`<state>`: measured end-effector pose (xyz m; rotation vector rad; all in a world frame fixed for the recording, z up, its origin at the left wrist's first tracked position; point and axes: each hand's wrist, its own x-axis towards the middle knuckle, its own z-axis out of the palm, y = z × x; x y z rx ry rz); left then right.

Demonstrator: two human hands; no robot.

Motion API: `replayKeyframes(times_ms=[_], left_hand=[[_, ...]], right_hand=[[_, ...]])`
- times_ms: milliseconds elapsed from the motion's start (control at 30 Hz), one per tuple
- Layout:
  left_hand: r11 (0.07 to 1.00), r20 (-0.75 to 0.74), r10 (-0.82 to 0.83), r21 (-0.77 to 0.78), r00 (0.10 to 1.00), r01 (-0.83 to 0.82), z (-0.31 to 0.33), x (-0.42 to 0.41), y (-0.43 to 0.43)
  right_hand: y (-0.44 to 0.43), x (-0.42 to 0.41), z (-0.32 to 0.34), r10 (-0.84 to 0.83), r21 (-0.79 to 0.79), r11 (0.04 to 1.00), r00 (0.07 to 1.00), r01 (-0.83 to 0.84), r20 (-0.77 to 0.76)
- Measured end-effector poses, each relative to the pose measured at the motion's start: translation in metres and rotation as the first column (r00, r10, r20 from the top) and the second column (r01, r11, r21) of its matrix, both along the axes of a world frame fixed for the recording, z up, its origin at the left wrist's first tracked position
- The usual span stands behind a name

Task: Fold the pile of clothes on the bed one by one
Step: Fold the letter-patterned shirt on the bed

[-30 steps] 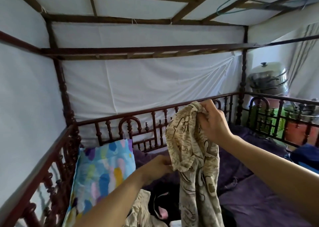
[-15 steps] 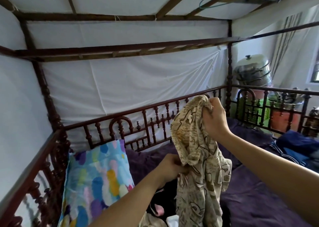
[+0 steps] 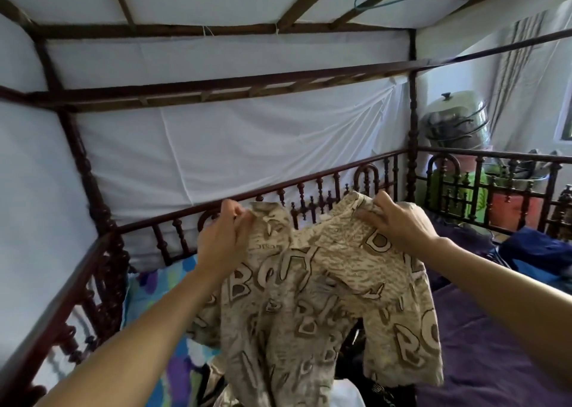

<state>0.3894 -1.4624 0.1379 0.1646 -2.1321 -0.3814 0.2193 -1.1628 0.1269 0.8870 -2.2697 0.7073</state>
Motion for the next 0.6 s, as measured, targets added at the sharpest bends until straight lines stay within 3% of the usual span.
replayKeyframes(times_ms=[33,67,100,167,200,267,333,433,500,600], left_hand=[[0.999,0.04,0.035,-0.005,0.999,-0.035,0.003,0.001,-0.001],[0.996,0.096,0.024,0.085,0.995,-0.032,0.007,0.001,-0.002],[0.956,0.148,-0.085,0.29,0.985,0.039,0.011,0.0,-0.003],[0.696,0.254,-0.388,0.711,0.886,0.101,0.013,0.003,-0.004],[0.602,0.342,-0.515,0.797,0.786,0.048,0.007,0.007,-0.005],[0.565,0.474,-0.689,0.825,0.549,-0.003,-0.015,0.012,-0.005],[0.528,0.466,-0.778,0.848,0.421,0.036,-0.043,0.012,0.004],[0.38,0.344,-0.776,0.924,0.528,-0.043,-0.085,0.001,0.041],[0.285,0.271,-0.806,0.957,0.526,-0.056,-0.109,-0.005,0.079],[0.387,0.307,-0.841,0.917,0.445,0.098,-0.134,-0.01,0.134]], right_hand=[[0.0,0.0,-0.001,-0.01,0.009,1.0,1.0,0.01,-0.009],[-0.001,0.0,-0.002,-0.019,0.013,1.0,1.0,0.02,-0.021],[0.0,0.001,-0.004,-0.024,0.015,1.0,0.999,0.024,-0.038],[0.001,0.006,-0.008,-0.013,-0.003,1.0,0.997,0.013,-0.077],[0.001,0.009,-0.01,-0.005,-0.025,1.0,0.995,0.002,-0.098],[0.002,0.018,-0.013,0.019,-0.066,0.997,0.988,-0.03,-0.152],[0.004,0.031,-0.016,0.064,-0.08,0.993,0.973,-0.083,-0.223],[0.009,0.05,-0.023,0.126,-0.068,0.987,0.962,-0.147,-0.241],[0.014,0.06,-0.029,0.167,-0.032,0.983,0.96,-0.178,-0.227],[0.025,0.068,-0.035,0.155,-0.009,0.987,0.971,-0.159,-0.181]])
